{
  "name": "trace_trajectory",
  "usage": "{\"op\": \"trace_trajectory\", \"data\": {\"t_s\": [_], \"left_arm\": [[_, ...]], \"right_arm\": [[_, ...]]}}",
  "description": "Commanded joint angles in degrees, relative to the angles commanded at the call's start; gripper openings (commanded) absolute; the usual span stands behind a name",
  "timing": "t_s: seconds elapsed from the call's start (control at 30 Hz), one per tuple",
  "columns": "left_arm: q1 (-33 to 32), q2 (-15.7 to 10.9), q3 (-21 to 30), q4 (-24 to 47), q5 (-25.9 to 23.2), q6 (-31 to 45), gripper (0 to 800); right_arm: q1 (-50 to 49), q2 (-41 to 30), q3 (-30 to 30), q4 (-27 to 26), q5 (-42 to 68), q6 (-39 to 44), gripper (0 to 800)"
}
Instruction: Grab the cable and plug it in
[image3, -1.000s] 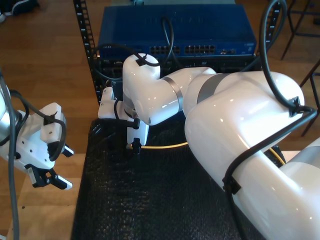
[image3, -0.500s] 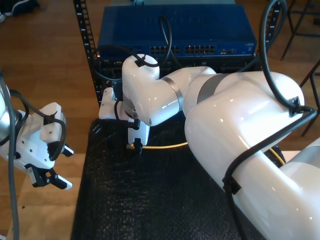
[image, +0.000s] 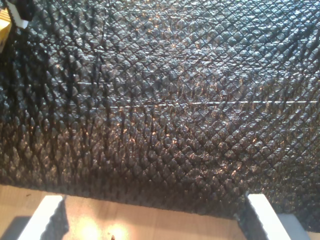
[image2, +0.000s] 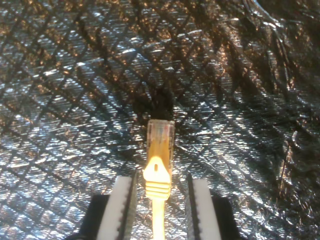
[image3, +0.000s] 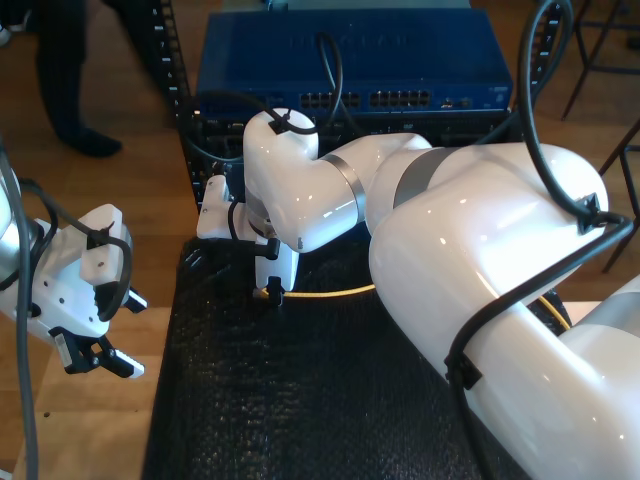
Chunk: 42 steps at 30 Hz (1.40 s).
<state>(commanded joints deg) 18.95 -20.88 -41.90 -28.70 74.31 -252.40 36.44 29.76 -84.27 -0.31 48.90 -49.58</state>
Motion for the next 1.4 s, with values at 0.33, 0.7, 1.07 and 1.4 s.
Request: {"op": "trace_trajectory", "data": {"t_s": [0.33,0.7,1.07,1.4], "left_arm": [[0.0,0.09,-0.09,0.0,0.0,0.0,799],[0.09,0.09,-0.09,0.0,0.0,0.0,799],[0.0,0.09,-0.09,0.0,0.0,0.0,800],[0.0,0.09,-0.09,0.0,0.0,0.0,799]], "right_arm": [[0.09,0.09,0.35,0.0,0.0,0.18,226],[0.18,0.09,0.35,0.0,0.0,0.88,175],[0.18,0.09,0.35,0.0,0.0,0.88,34],[0.26,0.09,0.35,0.09,0.18,0.62,9]]}}
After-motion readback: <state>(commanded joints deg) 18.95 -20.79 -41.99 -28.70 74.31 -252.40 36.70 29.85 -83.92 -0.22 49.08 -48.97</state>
